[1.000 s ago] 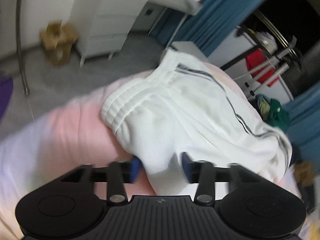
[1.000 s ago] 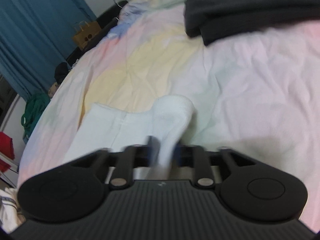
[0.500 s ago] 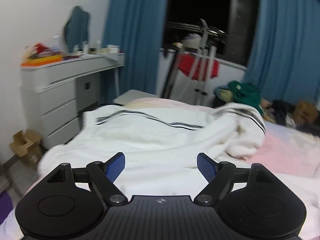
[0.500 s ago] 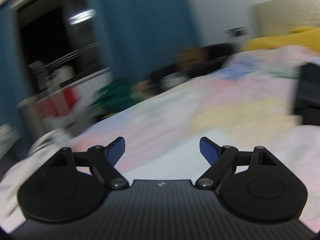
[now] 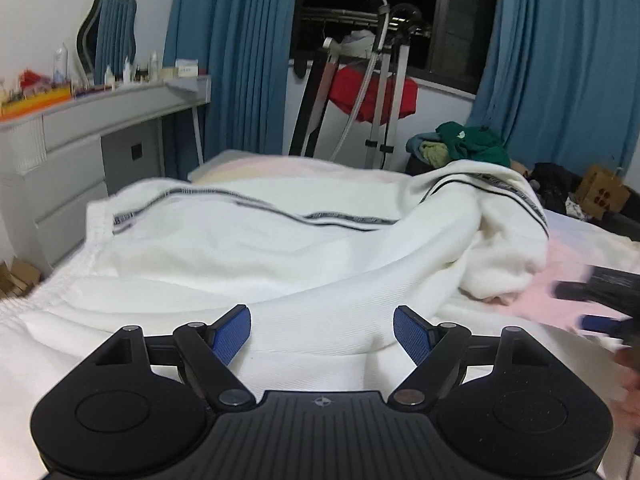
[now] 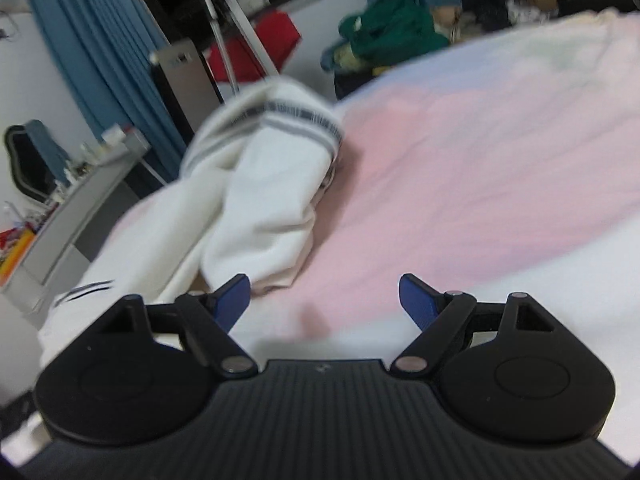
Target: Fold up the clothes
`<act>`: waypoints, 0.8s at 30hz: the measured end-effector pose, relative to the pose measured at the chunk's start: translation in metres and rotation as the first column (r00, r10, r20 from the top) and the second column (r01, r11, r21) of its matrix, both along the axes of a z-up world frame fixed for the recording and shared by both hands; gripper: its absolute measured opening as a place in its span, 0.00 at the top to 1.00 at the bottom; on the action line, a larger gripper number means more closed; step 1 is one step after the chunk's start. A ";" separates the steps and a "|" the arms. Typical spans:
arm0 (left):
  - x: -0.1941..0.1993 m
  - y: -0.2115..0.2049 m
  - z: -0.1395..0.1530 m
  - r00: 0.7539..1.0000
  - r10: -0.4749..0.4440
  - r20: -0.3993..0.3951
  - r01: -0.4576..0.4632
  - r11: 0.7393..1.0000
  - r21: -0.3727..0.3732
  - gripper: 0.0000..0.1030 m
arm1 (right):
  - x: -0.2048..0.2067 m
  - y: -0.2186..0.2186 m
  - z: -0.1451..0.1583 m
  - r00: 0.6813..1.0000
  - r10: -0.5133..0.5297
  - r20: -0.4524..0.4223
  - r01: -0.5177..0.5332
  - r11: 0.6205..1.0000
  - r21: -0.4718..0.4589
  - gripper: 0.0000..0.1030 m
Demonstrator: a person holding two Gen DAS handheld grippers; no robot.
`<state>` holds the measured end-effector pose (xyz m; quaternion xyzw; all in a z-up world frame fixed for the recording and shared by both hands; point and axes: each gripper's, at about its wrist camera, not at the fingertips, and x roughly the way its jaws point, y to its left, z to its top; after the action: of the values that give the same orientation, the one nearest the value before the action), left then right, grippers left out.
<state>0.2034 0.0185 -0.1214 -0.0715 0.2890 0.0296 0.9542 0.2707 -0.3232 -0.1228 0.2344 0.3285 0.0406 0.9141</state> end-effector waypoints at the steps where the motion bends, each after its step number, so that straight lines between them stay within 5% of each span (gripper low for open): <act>1: 0.001 0.004 -0.003 1.000 -0.004 0.003 0.004 1.000 -0.012 0.22 | 0.017 0.008 -0.008 1.000 -0.003 -0.017 0.003 1.000 0.005 0.19; 7: 0.001 0.016 -0.010 0.997 -0.041 0.070 0.048 0.993 -0.104 0.22 | 0.070 0.046 -0.023 0.996 -0.082 0.040 0.082 0.997 -0.008 0.18; 8: 0.002 0.017 -0.012 0.996 -0.046 0.070 0.054 0.992 -0.115 0.22 | 0.075 0.051 -0.023 0.994 -0.096 0.054 0.097 0.995 -0.016 0.27; 9: 0.003 0.019 -0.013 0.996 -0.052 0.069 0.060 0.990 -0.126 0.22 | 0.077 0.053 -0.022 0.993 -0.101 0.064 0.102 0.995 -0.015 0.49; 10: 0.003 0.020 -0.014 0.996 -0.052 0.067 0.061 0.989 -0.132 0.22 | 0.077 0.055 -0.020 0.992 -0.106 0.062 0.108 0.994 -0.017 0.55; 11: 0.003 0.022 -0.014 0.997 -0.049 0.065 0.057 0.989 -0.134 0.22 | 0.075 0.055 -0.017 0.992 -0.113 0.061 0.115 0.993 -0.028 0.73; 13: 0.001 0.024 -0.014 0.997 -0.041 0.061 0.049 0.989 -0.137 0.22 | 0.068 0.052 -0.005 0.990 -0.121 0.072 0.126 0.990 -0.061 0.83; 20: -0.010 0.021 -0.002 0.997 -0.015 0.072 0.024 0.992 -0.124 0.23 | 0.030 -0.010 0.071 0.968 -0.169 0.185 0.212 0.946 -0.246 0.86; 24: -0.014 0.019 0.005 0.996 -0.025 0.081 0.035 0.992 -0.122 0.23 | 0.017 -0.050 0.112 0.962 -0.168 0.217 0.251 0.858 -0.448 0.86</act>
<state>0.1891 0.0373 -0.1168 -0.1270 0.2532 -0.0056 0.9590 0.2874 -0.3728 -0.0113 0.0351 0.2216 -0.1206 0.9670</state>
